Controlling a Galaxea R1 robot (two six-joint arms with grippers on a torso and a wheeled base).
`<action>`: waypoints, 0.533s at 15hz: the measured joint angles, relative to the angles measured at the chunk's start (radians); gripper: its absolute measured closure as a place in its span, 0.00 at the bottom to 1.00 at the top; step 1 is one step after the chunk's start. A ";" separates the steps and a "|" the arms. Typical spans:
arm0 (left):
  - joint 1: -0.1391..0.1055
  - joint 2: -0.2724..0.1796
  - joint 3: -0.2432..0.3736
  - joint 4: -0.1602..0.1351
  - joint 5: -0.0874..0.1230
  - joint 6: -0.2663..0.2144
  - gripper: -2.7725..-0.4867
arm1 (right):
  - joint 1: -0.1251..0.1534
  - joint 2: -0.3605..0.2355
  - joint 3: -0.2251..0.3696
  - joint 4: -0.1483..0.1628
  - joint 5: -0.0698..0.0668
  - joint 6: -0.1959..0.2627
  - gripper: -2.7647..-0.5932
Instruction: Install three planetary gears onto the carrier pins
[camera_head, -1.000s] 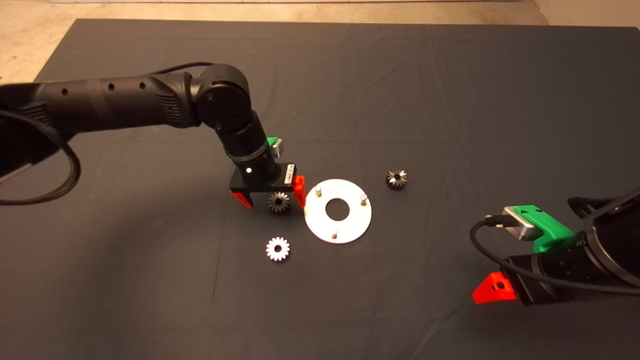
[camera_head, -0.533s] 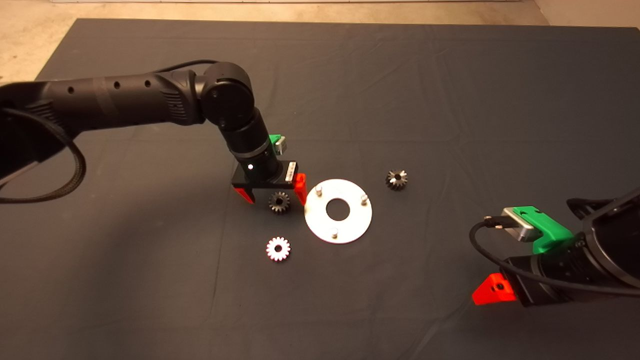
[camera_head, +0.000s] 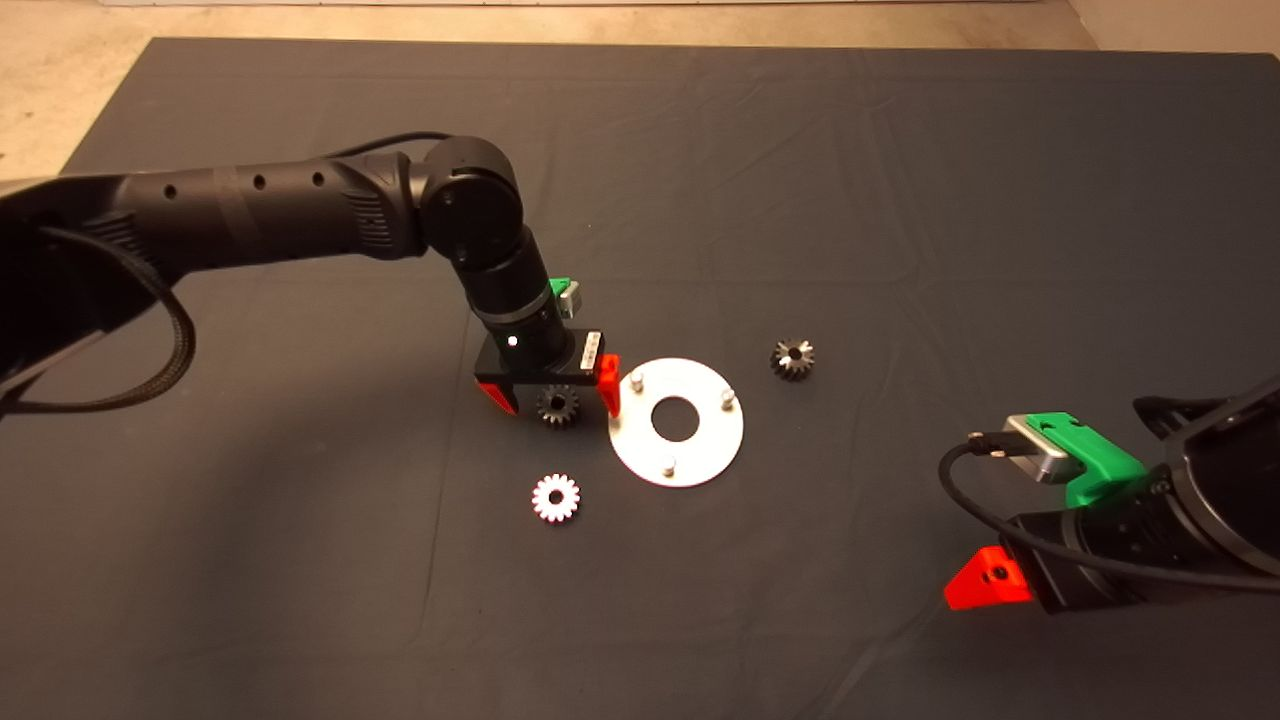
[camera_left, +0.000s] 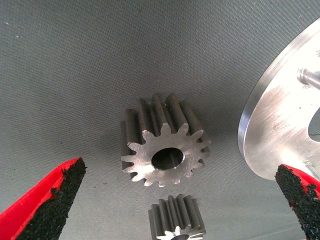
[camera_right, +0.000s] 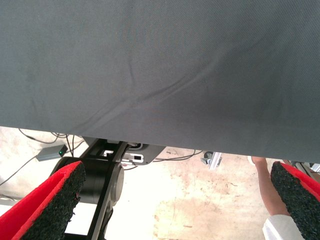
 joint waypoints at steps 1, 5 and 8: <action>0.000 0.000 0.000 0.000 0.000 0.000 0.00 | 0.000 0.000 0.000 0.000 0.000 0.000 0.00; 0.000 0.002 0.000 0.000 0.000 0.000 0.00 | 0.000 0.000 0.000 0.000 0.000 0.000 0.00; 0.000 0.018 -0.002 0.008 0.001 0.001 0.04 | 0.000 0.000 0.000 0.000 0.000 0.000 0.00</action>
